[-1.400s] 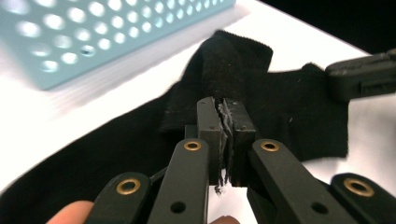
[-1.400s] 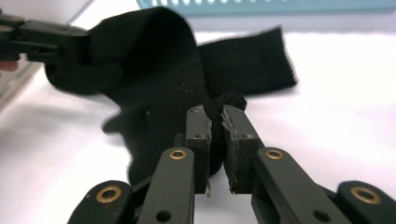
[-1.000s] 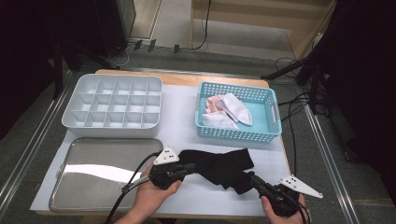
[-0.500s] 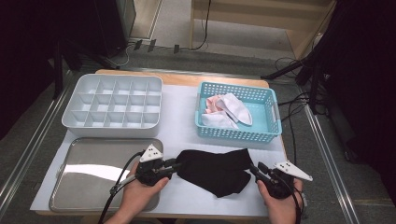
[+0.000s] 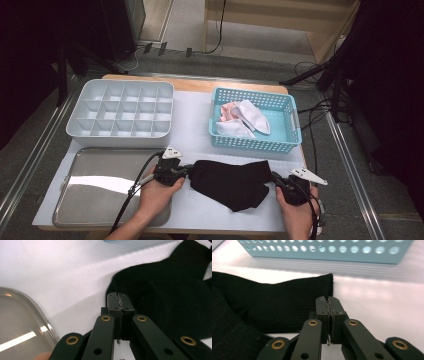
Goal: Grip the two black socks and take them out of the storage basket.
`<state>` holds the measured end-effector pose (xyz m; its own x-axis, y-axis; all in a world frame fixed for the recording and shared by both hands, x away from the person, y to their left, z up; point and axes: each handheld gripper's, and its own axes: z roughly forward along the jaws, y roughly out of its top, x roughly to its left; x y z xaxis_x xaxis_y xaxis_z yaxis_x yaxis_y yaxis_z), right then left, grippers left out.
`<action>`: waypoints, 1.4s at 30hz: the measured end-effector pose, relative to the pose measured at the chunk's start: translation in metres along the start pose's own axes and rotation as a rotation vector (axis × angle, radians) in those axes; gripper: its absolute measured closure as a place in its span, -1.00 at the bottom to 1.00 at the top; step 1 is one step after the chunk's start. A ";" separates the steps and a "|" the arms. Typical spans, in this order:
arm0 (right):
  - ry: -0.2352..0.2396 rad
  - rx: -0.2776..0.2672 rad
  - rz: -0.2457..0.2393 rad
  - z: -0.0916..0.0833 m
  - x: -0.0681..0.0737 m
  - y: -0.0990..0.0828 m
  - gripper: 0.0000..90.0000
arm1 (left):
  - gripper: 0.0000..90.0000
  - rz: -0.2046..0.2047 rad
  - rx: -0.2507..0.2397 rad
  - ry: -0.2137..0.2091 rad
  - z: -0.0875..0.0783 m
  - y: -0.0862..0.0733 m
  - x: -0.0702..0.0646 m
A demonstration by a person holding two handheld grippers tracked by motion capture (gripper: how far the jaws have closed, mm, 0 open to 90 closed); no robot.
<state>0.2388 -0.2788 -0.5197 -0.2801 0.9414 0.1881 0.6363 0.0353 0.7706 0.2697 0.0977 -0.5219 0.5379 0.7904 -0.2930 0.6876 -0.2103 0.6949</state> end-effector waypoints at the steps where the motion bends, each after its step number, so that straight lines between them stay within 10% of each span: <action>1: -0.010 -0.001 -0.005 -0.001 -0.001 -0.001 0.97 | 1.00 -0.001 -0.005 0.009 0.001 0.001 0.000; 6: 0.007 -0.033 0.003 0.004 -0.008 -0.003 0.72 | 1.00 -0.016 -0.023 0.024 0.003 0.001 0.003; 13: 0.015 -0.099 0.048 -0.027 -0.003 -0.014 0.47 | 0.47 -0.042 -0.096 0.005 -0.017 -0.005 -0.001; 21: 0.050 -0.096 0.074 -0.052 0.016 -0.038 0.36 | 0.41 0.055 -0.124 -0.083 -0.027 -0.016 -0.025; 25: 0.085 -0.051 0.139 -0.046 0.021 -0.044 0.17 | 0.29 0.110 -0.069 -0.018 -0.012 -0.019 -0.036; 28: 0.102 -0.025 0.147 -0.039 0.025 -0.045 0.29 | 0.62 0.121 -0.053 0.017 -0.008 -0.020 -0.035; 31: 0.146 -0.011 0.116 -0.033 0.033 -0.042 0.56 | 0.95 0.109 -0.063 -0.005 -0.012 -0.018 -0.032; 42: 0.178 -0.063 -0.087 -0.008 0.072 -0.012 0.88 | 0.97 0.094 -0.059 -0.046 -0.022 -0.021 -0.024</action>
<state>0.2049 -0.2146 -0.5105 -0.4580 0.8614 0.2197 0.5596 0.0873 0.8241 0.2309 0.0958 -0.5150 0.6209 0.7417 -0.2537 0.6043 -0.2468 0.7575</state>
